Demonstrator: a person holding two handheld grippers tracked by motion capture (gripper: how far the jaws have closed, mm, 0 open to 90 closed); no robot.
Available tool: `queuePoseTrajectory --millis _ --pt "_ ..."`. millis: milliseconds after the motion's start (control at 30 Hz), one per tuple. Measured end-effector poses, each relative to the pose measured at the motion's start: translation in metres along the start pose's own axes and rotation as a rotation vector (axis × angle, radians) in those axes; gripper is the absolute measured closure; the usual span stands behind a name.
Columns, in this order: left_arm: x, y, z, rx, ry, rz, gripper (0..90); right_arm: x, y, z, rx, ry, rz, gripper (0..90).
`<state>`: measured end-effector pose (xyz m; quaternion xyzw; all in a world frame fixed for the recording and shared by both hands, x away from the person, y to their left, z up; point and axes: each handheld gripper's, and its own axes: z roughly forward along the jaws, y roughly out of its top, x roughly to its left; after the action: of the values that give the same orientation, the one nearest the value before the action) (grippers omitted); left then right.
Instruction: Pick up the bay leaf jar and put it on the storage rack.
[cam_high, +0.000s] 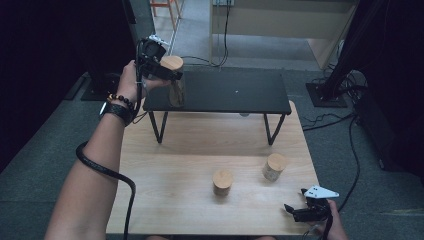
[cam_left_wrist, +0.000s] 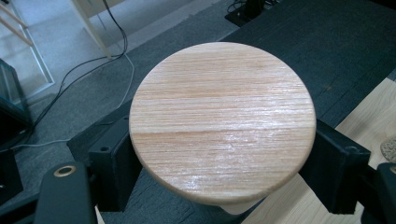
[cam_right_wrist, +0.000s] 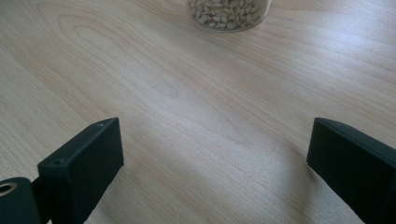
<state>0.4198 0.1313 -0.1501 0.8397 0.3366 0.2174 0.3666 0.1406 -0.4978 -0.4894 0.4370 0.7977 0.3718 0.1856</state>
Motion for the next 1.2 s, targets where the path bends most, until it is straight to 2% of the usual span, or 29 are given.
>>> queuePoseTrajectory --millis 300,400,567,767,900,967,1100,1200 --pt "0.002 -0.002 -0.001 -0.006 -0.014 -0.005 20.2 0.0 0.0 0.0 0.0 -0.001 0.0 3.6" --pt "0.003 -0.002 -0.002 -0.007 -0.025 -0.01 12.0 0.0 0.0 0.0 0.001 -0.001 0.001 3.6" --pt "-0.002 -0.004 -0.003 -0.009 -0.027 0.003 5.8 0.0 0.0 0.0 0.0 -0.001 0.0 3.6" --pt "-0.002 -0.013 -0.012 -0.053 -0.032 -0.032 3.3 0.001 0.0 0.0 0.0 -0.004 0.001 3.6" --pt "-0.003 -0.02 -0.018 -0.071 -0.03 -0.036 3.3 0.001 0.0 0.0 0.0 -0.005 0.002 3.6" --pt "-0.001 -0.026 -0.022 -0.094 -0.044 -0.047 3.3 0.001 0.0 0.0 0.001 -0.005 0.001 3.6" --pt "0.001 -0.031 -0.03 -0.12 -0.062 -0.045 3.3 0.001 0.0 0.0 0.001 -0.005 0.002 3.6" --pt "-0.002 -0.03 -0.034 -0.117 -0.053 -0.031 3.3 0.001 0.0 0.0 0.001 -0.006 0.004 3.6"
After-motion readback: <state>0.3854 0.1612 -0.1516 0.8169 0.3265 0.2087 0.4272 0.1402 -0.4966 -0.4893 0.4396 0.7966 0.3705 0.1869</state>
